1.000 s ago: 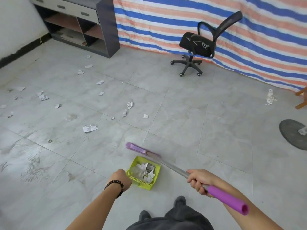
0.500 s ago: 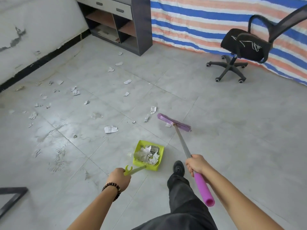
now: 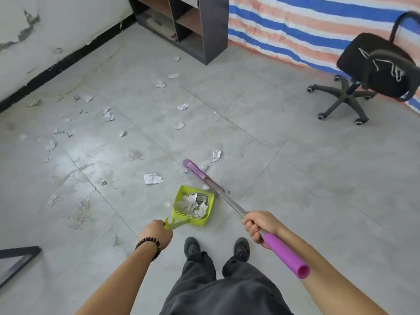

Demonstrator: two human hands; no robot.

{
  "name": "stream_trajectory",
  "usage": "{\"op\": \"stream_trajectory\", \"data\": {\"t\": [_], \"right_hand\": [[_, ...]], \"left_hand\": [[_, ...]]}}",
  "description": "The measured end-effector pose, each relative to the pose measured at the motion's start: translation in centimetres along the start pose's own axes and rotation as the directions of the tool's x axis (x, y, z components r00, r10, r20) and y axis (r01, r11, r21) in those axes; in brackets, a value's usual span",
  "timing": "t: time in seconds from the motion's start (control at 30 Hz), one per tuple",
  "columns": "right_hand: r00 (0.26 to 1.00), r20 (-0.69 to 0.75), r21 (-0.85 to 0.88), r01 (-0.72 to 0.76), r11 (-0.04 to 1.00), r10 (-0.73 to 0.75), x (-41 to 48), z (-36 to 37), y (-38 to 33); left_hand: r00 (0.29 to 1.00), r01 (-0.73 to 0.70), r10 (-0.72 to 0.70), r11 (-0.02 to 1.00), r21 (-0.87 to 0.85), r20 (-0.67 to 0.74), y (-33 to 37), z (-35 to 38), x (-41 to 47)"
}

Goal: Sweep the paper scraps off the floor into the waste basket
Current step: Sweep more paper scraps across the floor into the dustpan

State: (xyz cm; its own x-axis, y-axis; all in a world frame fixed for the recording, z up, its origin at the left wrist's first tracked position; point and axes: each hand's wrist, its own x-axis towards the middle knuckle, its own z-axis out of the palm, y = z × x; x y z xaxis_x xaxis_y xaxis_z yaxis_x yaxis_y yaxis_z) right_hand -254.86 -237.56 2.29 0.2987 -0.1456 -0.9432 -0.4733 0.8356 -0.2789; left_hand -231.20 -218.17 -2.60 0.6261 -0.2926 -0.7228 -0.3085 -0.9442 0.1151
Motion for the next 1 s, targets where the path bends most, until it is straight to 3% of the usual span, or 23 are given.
{"op": "stream_trajectory", "data": {"t": [0.17,0.3,0.43,0.57,0.7,0.83,1.0], "right_hand": [[0.997,-0.025,-0.157,0.066,0.985,-0.071,1.6,3.4,-5.1],[0.972,-0.089,-0.408,0.162,0.898,-0.216,4.9,6.7,-9.3],[0.947,-0.157,-0.506,0.166,0.846,-0.28,10.0,8.1,-12.6],[0.945,-0.279,-0.441,0.033,0.897,-0.172,14.6,8.7,-12.7],[0.929,-0.353,-0.599,-0.134,0.79,-0.11,15.5,9.1,-8.5],[0.938,-0.339,-0.681,-0.195,0.706,-0.068,11.3,8.1,-4.3],[0.968,-0.199,-0.512,-0.237,0.826,0.154,4.5,5.3,-3.9]], "left_hand": [[0.998,0.005,-0.006,1.0,0.023,0.065,1.4,-2.2,3.6],[0.996,0.0,-0.006,0.998,0.064,0.087,0.9,-4.3,5.8],[0.994,0.022,-0.029,0.998,0.061,0.109,-0.4,-5.7,7.9],[0.992,0.012,-0.018,0.999,0.051,0.121,-1.2,-5.7,8.3],[0.99,0.005,-0.007,1.0,0.017,0.139,-0.8,-5.7,8.3],[0.99,0.008,-0.01,1.0,0.014,0.142,0.0,-6.2,8.4],[0.992,0.004,-0.007,1.0,0.018,0.125,0.9,-6.6,8.3]]}}
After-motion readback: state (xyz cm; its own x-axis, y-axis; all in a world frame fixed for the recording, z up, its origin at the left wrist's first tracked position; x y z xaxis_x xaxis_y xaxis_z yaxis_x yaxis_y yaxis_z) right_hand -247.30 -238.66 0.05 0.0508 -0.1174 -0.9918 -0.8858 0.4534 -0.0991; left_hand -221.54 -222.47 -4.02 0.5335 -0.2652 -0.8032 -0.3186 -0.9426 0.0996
